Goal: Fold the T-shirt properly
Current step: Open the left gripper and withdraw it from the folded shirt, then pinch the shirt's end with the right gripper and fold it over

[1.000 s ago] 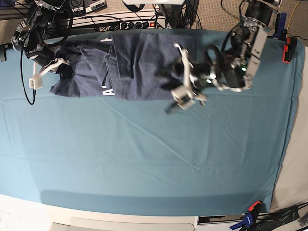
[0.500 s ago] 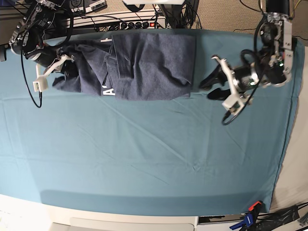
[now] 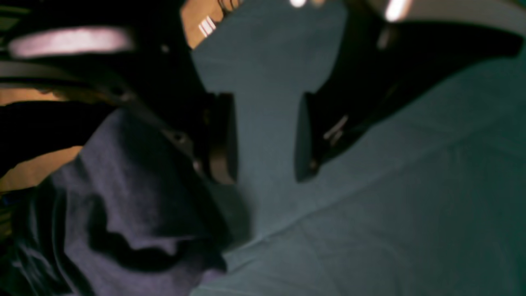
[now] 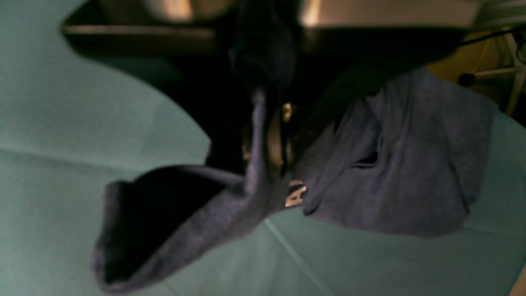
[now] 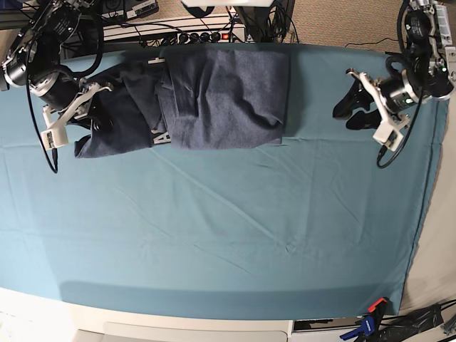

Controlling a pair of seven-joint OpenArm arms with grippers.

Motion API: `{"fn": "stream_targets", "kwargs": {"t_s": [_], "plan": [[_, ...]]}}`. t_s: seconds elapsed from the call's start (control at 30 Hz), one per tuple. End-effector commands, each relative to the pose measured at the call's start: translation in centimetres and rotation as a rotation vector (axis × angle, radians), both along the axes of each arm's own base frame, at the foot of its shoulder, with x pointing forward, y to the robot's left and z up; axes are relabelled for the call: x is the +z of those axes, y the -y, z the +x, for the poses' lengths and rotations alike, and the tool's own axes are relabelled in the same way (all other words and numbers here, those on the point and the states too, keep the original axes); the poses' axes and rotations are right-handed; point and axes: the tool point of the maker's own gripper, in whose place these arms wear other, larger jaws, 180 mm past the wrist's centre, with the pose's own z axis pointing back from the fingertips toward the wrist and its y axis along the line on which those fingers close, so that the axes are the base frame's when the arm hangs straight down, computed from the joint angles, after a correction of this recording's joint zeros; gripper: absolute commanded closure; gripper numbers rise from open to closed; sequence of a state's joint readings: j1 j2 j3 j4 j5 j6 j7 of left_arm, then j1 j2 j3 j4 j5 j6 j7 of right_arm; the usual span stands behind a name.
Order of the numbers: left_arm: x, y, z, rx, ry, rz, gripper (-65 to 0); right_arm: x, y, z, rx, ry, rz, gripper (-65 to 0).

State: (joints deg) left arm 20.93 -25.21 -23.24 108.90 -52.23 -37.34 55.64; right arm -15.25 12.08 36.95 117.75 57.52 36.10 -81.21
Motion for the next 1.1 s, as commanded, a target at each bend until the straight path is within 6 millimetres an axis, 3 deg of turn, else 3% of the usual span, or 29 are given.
{"fn": "stream_targets", "kwargs": {"t_s": [0.0,0.2,0.43,0.73,1.07], "plan": [[1.2,0.1,0.4,-0.003,0.039,-0.024,-24.9,1.2,-0.3,0.3,0.019,0.047,0.003,0.0],[1.2,0.1,0.3,-0.001,0.038,-0.028,-24.9,0.6,-3.0,-1.0,0.029,0.049,0.116,0.0],[1.1,0.1,0.3,-0.002,0.036,-0.026,-24.9,0.7,-6.0,-1.1,0.056,0.073,0.225,0.0],[1.1,0.1,0.3,-0.001,0.036,-0.026,-24.9,-0.3,-14.0,-1.6,0.272,0.033,0.307,0.0],[1.1,0.1,0.3,-0.001,0.036,-0.026,-24.9,-0.8,-19.2,-1.0,0.366,0.056,0.279,0.0]]}}
